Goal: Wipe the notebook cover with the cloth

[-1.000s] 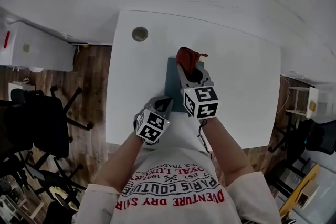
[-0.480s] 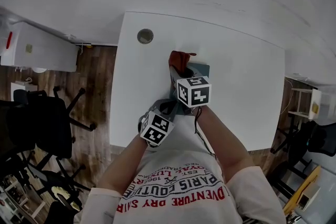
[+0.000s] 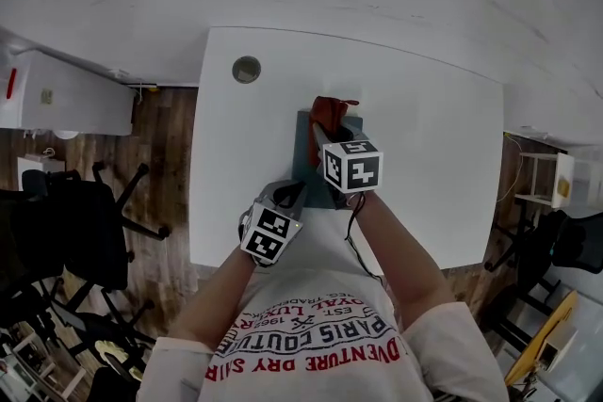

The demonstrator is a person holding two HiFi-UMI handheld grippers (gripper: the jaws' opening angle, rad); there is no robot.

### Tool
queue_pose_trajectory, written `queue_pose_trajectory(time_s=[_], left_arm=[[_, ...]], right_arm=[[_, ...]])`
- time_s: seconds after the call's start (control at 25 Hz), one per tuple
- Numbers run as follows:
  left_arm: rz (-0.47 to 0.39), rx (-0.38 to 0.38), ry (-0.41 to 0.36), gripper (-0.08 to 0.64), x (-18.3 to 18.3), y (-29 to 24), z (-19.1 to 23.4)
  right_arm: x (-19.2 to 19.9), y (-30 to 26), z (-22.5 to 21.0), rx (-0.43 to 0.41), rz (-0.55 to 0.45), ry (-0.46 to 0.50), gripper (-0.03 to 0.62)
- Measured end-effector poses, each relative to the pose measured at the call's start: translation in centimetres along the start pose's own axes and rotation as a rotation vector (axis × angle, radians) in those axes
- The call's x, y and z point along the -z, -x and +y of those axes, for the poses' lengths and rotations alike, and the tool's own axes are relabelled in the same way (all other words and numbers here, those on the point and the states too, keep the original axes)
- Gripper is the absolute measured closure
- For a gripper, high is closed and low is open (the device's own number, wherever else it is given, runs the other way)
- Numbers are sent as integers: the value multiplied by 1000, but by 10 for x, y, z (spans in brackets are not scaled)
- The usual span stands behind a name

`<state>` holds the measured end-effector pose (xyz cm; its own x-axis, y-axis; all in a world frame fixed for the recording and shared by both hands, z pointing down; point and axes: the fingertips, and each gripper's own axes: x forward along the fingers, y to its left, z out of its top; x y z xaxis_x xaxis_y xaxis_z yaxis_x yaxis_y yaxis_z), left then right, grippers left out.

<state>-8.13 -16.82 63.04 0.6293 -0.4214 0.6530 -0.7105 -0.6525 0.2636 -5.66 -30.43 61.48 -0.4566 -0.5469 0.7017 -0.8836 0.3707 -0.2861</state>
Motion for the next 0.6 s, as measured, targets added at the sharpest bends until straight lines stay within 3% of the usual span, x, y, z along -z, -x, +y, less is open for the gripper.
queue_pose_trajectory(time_s=[0.6], left_arm=[[3,-4,9,551,0,-3,0]], right_arm=[[18,37,-68,97,2,-56,514]])
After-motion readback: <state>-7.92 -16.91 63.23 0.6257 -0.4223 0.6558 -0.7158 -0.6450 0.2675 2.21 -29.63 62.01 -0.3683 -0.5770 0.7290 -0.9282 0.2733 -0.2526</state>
